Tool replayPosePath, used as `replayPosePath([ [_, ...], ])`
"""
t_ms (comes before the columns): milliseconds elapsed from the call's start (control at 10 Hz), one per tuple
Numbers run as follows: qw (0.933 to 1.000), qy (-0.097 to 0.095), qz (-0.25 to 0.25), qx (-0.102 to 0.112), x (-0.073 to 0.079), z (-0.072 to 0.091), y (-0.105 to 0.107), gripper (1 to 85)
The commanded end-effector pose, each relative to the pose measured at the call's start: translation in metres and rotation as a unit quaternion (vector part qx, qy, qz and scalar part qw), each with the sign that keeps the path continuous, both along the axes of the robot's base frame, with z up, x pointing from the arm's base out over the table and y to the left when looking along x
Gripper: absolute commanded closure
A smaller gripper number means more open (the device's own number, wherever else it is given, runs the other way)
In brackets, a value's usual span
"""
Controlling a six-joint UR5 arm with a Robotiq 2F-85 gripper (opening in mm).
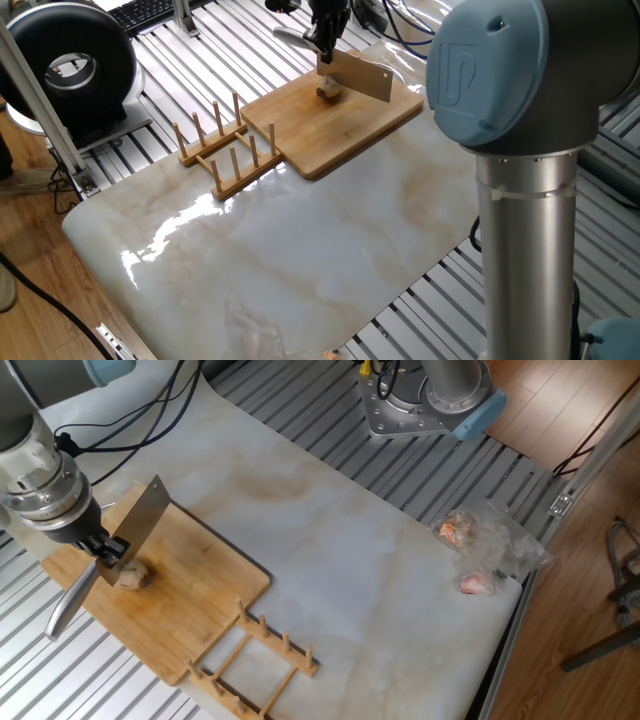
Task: Slice the lotus root
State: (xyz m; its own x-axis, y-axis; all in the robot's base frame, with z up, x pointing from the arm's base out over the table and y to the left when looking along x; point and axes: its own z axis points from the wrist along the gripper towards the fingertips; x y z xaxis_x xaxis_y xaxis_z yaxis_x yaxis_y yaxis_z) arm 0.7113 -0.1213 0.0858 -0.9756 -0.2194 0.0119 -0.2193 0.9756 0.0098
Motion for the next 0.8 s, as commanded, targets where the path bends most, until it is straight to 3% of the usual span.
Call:
replayPosePath([
  [0, 1.0, -0.001, -0.002, 0.003, 0.003, -0.001, 0.002, 84.3],
  [600, 1.0, -0.004, -0.006, 0.003, 0.01, -0.009, 0.006, 84.3],
  [700, 0.9998, -0.019, -0.01, 0.005, 0.013, -0.021, 0.007, 84.3],
])
